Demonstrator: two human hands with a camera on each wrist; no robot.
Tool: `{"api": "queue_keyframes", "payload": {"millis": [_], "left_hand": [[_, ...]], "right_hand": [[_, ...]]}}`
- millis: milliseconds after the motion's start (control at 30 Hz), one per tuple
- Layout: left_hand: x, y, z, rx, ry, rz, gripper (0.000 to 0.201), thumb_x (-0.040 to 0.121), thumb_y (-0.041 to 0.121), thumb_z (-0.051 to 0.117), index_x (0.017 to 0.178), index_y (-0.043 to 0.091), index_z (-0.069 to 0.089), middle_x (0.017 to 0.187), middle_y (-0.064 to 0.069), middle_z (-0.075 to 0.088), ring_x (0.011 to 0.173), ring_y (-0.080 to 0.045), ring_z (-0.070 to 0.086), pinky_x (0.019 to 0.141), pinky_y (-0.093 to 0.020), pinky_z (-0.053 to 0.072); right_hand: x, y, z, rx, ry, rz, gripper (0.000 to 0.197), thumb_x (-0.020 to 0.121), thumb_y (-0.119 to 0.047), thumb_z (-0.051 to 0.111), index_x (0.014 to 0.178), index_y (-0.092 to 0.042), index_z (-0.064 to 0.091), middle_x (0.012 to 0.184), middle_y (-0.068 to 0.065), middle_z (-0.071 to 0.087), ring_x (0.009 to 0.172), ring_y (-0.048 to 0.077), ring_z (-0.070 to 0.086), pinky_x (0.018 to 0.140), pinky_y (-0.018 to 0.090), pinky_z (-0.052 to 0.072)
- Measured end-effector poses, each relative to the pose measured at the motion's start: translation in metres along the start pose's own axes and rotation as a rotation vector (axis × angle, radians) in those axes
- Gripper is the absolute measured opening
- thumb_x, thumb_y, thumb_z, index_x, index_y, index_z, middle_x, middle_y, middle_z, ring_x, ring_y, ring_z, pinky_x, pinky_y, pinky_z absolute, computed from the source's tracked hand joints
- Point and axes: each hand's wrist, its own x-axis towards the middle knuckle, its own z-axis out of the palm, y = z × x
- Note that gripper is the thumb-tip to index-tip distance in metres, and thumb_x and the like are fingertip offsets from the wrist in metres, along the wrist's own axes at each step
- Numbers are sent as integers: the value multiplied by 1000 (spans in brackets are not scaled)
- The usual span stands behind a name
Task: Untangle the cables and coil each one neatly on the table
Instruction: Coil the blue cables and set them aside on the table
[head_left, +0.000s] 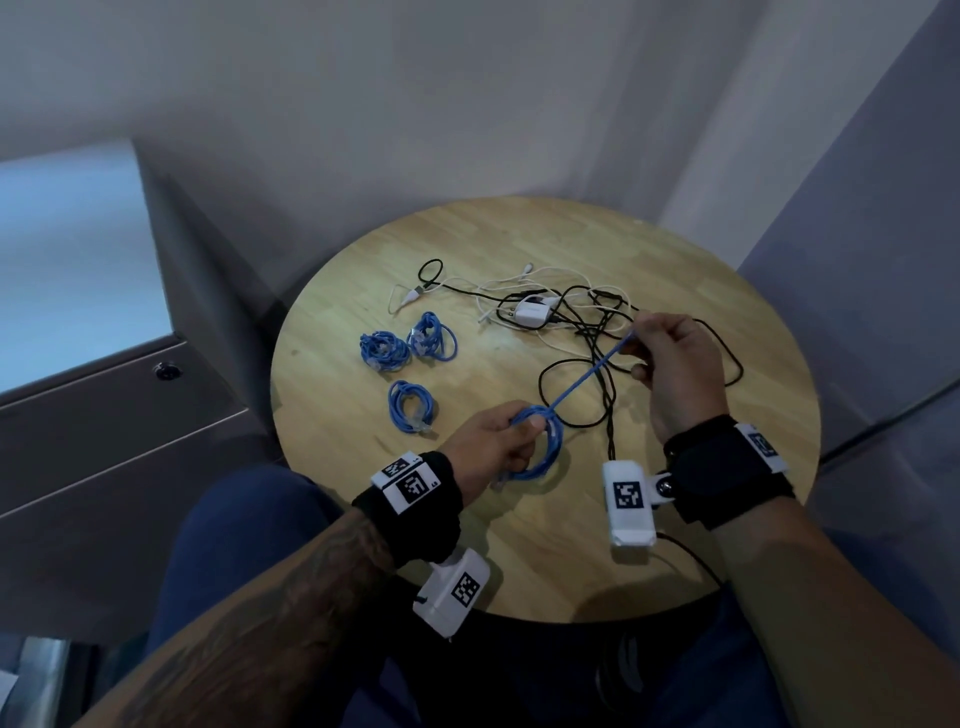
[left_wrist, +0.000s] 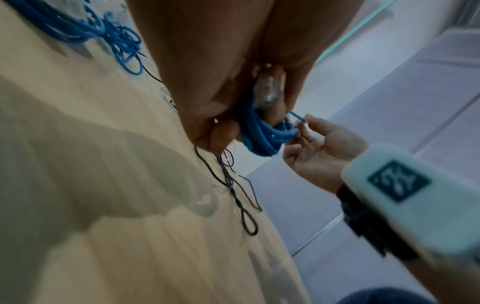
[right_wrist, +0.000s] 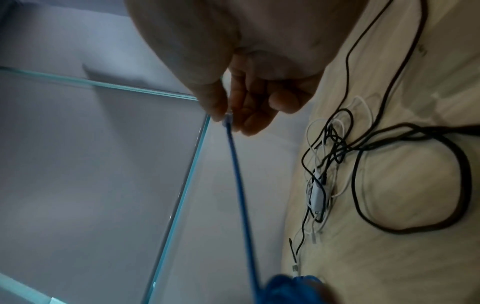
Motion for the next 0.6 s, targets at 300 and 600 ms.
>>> {"api": "queue_keyframes", "payload": {"millis": [300,600], "left_hand": [[-4,25,-21,-377,165,58,33,102,14,42,74,18,59,64,2,24,47,-7,26,44,-17,27],[-7,20,-11,-255,137,-3,25,101,15,45,118,0,56,69,1,52,47,-7,31,41,-15,30]], "right_hand": [[-37,20,6,-439,-612,-49,11,93,-4,66,102,-9,68,87,1,68,75,3,62,69,15,49],[-53,32,26,-79,-517,335,20,98,-15,56,116,-15,65,82,1,66,69,13,52,60,27,36]]}}
